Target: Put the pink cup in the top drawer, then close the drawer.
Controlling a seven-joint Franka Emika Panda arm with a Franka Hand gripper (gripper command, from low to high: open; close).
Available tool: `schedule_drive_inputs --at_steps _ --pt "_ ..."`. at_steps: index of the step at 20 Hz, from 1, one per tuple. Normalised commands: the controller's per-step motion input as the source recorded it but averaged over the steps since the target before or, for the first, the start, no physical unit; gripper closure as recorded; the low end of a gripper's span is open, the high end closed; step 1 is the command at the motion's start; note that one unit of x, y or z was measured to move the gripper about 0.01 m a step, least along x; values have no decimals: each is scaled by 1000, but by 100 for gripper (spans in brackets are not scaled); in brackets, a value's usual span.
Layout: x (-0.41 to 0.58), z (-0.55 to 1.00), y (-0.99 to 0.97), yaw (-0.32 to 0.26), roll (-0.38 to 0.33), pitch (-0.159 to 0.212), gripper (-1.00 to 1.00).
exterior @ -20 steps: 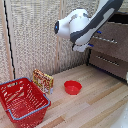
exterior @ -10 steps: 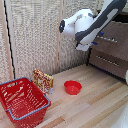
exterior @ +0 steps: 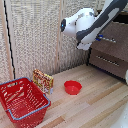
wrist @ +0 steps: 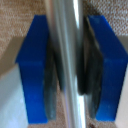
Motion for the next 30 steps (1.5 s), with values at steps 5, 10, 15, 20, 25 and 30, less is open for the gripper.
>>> schedule_drive_inputs --at_steps 5,10,15,20,25,30 --pt "-225 457 -694 128 -25 -88 100" --pt "-133 406 -671 149 -25 -58 100" --pt "-82 218 -609 181 -35 -40 100" --pt "-167 255 -943 45 -3 -70 100" --pt "-95 266 -997 29 0 -71 100" --pt "-148 154 -692 35 0 -43 100"
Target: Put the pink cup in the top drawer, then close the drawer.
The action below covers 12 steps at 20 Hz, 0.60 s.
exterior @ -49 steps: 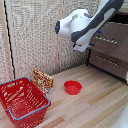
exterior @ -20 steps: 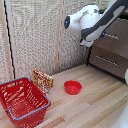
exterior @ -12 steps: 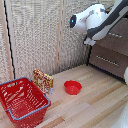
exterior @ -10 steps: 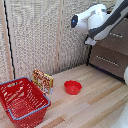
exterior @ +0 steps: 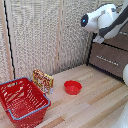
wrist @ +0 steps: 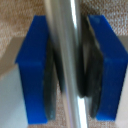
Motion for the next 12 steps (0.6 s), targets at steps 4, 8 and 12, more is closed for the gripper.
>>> schedule_drive_inputs --at_steps 4,8,12 --pt "2 25 -94 29 0 5 -100" --pt "100 0 132 5 -2 20 -100" --pt "261 0 270 -46 0 3 -100"
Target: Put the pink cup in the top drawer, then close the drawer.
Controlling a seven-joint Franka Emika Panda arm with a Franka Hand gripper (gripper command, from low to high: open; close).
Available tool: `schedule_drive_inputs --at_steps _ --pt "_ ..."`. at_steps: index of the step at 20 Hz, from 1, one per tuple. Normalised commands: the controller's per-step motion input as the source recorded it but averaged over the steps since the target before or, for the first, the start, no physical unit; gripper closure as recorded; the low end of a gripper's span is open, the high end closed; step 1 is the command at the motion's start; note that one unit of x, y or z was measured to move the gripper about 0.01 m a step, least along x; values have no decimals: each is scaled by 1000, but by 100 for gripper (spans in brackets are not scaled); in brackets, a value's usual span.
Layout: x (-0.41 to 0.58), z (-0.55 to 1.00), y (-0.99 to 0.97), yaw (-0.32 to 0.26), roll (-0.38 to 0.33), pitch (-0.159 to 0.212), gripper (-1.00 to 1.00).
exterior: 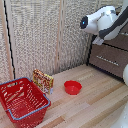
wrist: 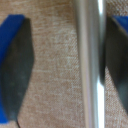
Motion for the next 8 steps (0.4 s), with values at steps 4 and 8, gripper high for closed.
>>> schedule_drive_inputs --at_steps 4,8 --pt "259 0 471 -157 0 0 -100" --pt "142 -2 591 -195 -34 -3 -100"
